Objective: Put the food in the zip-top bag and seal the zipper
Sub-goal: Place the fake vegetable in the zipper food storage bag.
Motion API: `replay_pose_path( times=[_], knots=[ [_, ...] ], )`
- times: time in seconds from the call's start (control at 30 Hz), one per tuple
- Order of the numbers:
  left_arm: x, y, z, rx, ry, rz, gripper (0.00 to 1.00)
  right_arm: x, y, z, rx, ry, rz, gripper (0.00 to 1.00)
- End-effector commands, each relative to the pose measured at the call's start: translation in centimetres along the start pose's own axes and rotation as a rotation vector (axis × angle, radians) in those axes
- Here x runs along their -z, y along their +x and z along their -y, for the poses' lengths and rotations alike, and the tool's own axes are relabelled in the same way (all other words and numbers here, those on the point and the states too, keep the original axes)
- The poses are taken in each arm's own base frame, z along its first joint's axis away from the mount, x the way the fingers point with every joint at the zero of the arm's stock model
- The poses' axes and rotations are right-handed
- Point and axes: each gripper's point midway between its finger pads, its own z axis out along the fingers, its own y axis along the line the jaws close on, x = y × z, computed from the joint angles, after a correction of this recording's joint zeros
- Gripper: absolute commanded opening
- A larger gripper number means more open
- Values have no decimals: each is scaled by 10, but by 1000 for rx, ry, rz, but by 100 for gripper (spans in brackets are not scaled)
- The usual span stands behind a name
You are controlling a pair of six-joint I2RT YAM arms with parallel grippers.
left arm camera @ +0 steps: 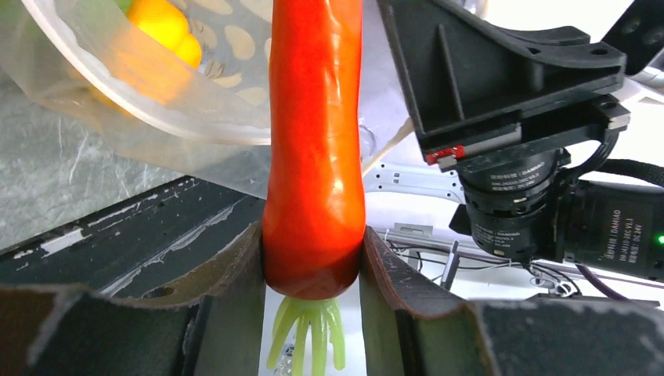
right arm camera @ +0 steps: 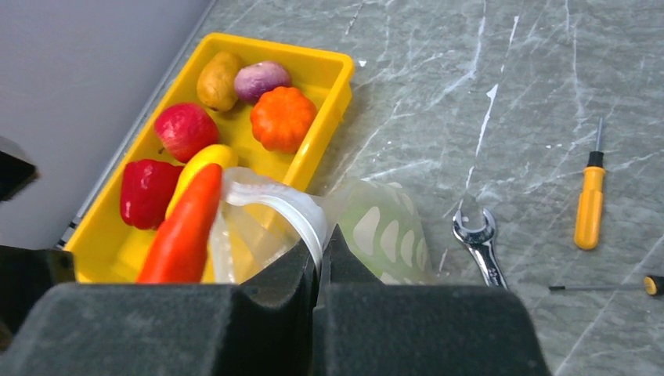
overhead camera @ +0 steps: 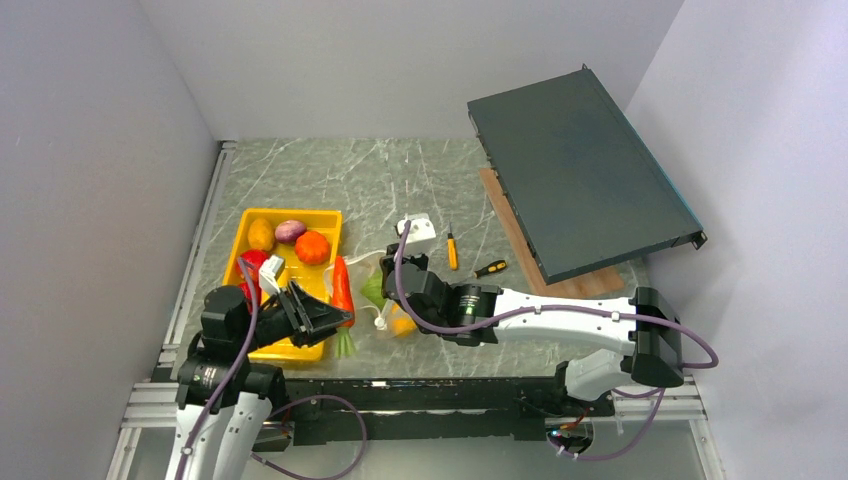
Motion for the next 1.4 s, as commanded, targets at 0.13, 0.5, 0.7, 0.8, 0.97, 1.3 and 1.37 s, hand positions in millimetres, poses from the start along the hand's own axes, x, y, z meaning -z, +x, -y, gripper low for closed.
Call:
replay_pose_path(
  times=[0.13,0.5,0.7,0.8,0.97,1.3,1.37],
  knots=[
    [-3,-5,29,88,211,-3,20,5,-27,-17,-67,-65,94,0],
    [30,9,59,-2,181,88,22,-2,-27,-9,-52,22,112,0],
    [31,18,48,37,150,61,22,-8,-30,-19,-47,17,122,0],
    [25,18,41,67,161,28,21,-11,-30,-22,-40,11,126,0],
    [11,12,30,123,166,-17,20,-11,-28,-26,-24,-11,125,0],
    [-7,-12,25,284,181,4,17,-6,-21,-34,19,-78,145,0],
    [-10,-20,26,333,189,32,18,-5,-16,-37,38,-93,142,0]
  ],
)
